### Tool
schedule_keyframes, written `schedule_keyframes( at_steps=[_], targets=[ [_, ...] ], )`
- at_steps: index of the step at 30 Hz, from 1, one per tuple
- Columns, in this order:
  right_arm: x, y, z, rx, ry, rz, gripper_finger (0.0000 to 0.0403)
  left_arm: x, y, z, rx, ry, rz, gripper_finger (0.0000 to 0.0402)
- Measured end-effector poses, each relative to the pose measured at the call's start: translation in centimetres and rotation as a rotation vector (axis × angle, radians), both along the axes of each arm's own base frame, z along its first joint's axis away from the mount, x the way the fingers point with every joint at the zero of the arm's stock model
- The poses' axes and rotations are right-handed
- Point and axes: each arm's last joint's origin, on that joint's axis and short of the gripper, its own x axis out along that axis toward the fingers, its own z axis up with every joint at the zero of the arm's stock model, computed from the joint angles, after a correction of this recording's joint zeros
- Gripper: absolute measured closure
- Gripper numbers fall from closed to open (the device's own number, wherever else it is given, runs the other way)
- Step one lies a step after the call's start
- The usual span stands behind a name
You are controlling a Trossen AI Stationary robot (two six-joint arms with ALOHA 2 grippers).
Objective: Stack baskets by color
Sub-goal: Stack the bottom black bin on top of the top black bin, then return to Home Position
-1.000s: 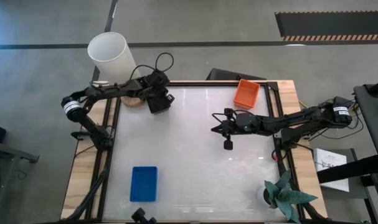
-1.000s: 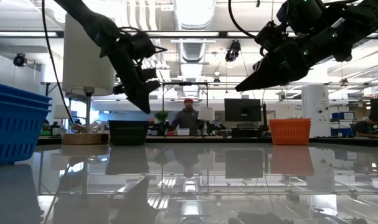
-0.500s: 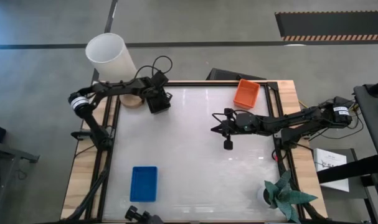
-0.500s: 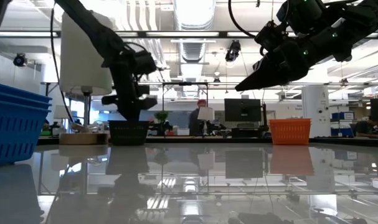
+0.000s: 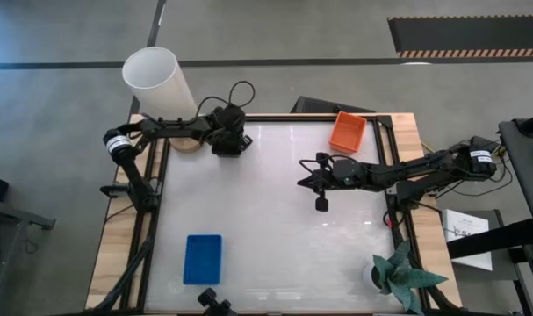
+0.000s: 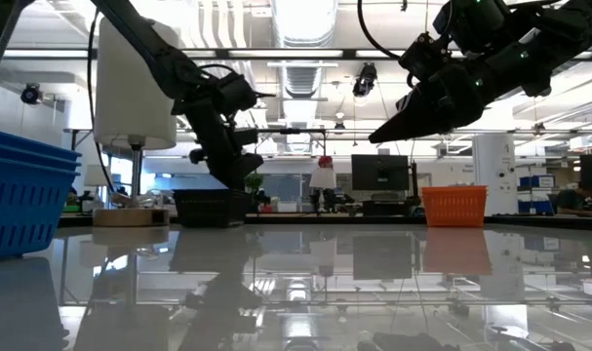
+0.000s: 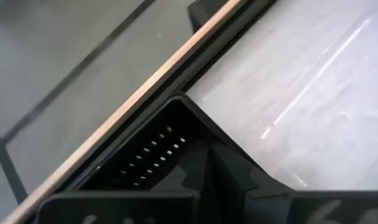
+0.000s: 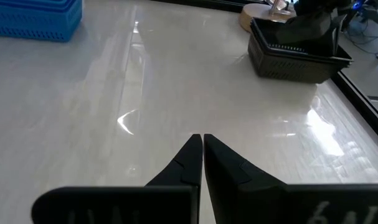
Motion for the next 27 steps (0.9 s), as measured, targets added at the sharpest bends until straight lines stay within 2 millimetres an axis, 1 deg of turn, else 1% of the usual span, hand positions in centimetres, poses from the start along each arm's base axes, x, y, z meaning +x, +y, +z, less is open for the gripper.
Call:
schedule_keyframes(
  at_steps=[4, 7, 10, 13, 16, 19, 23, 27],
  targets=[
    [0.0, 0.0, 0.0, 0.0, 0.0, 0.0, 0.0394, 0.5, -0.6, 0.1, 0.019, 0.018, -0.061, 0.0396],
    [0.0, 0.0, 0.0, 0.0, 0.001, 0.0, 0.0394, 0.4, -1.0, 0.6, 0.016, 0.012, -0.065, 0.0396],
    [0.0, 0.0, 0.0, 0.0, 0.003, 0.0, 0.0394, -0.1, -1.4, 2.0, 0.007, -0.037, -0.046, 0.0396],
    [-0.1, 0.0, -0.1, -0.016, 0.014, 0.008, 0.0394, -0.6, -2.4, 3.5, 0.008, -0.084, -0.078, 0.0396],
    [-0.6, 0.0, -0.3, -0.042, 0.016, 0.021, 0.0394, -0.9, -4.4, 4.6, 0.014, -0.147, -0.154, 0.0396],
    [-1.6, 0.1, 0.0, -0.06, -0.021, 0.025, 0.0394, -1.4, -7.1, 4.9, 0.028, -0.241, -0.291, 0.0396],
    [-3.5, 0.2, 0.8, -0.069, -0.088, 0.015, 0.0394, -2.2, -11.1, 4.9, 0.097, -0.41, -0.486, 0.0396],
    [-6.2, 0.3, 1.3, -0.077, -0.175, 0.002, 0.0394, -3.9, -14.3, 4.8, 0.206, -0.562, -0.605, 0.0396]
  ],
)
